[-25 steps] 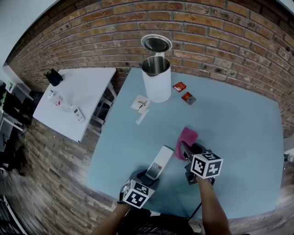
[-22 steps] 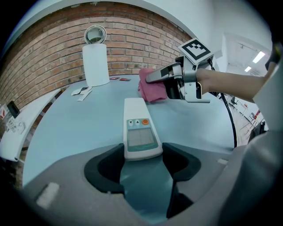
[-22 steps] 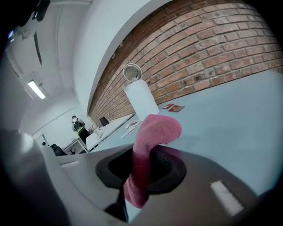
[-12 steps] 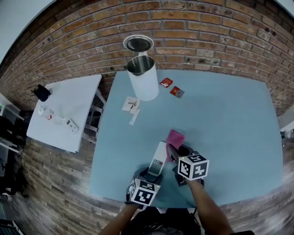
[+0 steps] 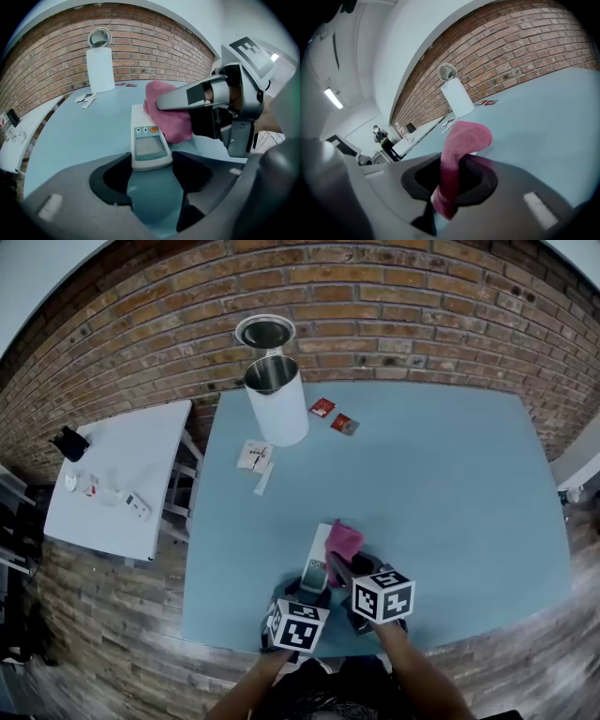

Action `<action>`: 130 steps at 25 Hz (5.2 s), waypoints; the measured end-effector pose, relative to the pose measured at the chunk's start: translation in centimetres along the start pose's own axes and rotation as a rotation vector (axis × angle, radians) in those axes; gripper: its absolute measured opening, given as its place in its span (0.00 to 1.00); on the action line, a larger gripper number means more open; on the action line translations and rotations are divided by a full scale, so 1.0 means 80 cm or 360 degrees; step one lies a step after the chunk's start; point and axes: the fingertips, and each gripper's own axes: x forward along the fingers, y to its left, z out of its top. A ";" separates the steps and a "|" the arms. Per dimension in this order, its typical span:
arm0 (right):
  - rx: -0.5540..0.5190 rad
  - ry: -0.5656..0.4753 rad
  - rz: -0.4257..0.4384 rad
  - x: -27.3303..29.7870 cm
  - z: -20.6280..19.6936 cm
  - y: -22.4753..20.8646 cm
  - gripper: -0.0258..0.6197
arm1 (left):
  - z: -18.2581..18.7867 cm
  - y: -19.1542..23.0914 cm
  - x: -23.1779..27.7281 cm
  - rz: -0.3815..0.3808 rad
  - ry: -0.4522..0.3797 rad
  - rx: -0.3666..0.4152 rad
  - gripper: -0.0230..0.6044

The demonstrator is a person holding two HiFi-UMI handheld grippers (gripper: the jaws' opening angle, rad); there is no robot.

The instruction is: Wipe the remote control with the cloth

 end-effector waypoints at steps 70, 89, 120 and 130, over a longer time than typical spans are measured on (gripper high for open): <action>-0.0780 0.0719 0.0212 0.087 0.065 -0.038 0.16 | -0.017 -0.014 -0.006 -0.0498 0.0414 0.0740 0.47; -0.0778 0.0927 0.0463 0.098 0.004 0.056 0.16 | -0.017 -0.013 -0.004 -0.0479 0.0421 0.0723 0.47; -0.0103 0.0246 0.0339 0.023 0.082 0.002 0.16 | -0.006 -0.006 -0.004 -0.0335 0.0245 0.0367 0.48; 0.0199 -0.0073 0.0161 -0.059 0.075 -0.070 0.16 | -0.005 -0.006 -0.001 -0.0228 0.0271 0.0383 0.48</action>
